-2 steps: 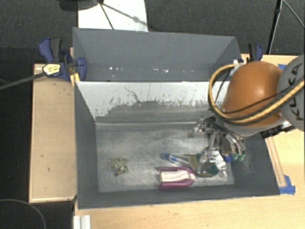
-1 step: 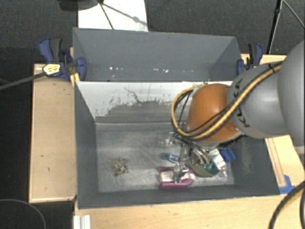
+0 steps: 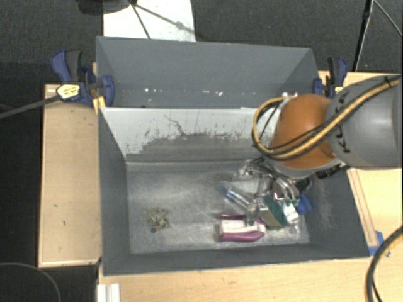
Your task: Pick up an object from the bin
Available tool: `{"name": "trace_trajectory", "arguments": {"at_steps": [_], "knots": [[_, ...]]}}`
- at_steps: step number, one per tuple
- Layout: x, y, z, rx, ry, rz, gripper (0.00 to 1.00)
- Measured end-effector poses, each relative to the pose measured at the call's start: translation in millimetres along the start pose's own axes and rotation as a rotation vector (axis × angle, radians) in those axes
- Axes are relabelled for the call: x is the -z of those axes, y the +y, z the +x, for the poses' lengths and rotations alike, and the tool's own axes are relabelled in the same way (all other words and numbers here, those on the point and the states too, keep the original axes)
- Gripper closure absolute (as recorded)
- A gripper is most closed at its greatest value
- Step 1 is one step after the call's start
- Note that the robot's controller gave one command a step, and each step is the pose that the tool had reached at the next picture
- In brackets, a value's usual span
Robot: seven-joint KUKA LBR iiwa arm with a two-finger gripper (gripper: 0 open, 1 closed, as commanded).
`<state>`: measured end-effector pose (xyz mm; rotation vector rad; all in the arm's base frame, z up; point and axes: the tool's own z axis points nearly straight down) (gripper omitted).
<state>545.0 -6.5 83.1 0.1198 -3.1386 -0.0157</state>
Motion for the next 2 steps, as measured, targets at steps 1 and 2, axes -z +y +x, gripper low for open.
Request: {"name": "trace_trajectory", "arguments": {"at_steps": [1, 2], "knots": [[0, 2, 3.6, 0.007, 0.016, 0.001, 1.0], [150, 15, 1.6, 0.406, -0.007, 0.011, 1.0]]}}
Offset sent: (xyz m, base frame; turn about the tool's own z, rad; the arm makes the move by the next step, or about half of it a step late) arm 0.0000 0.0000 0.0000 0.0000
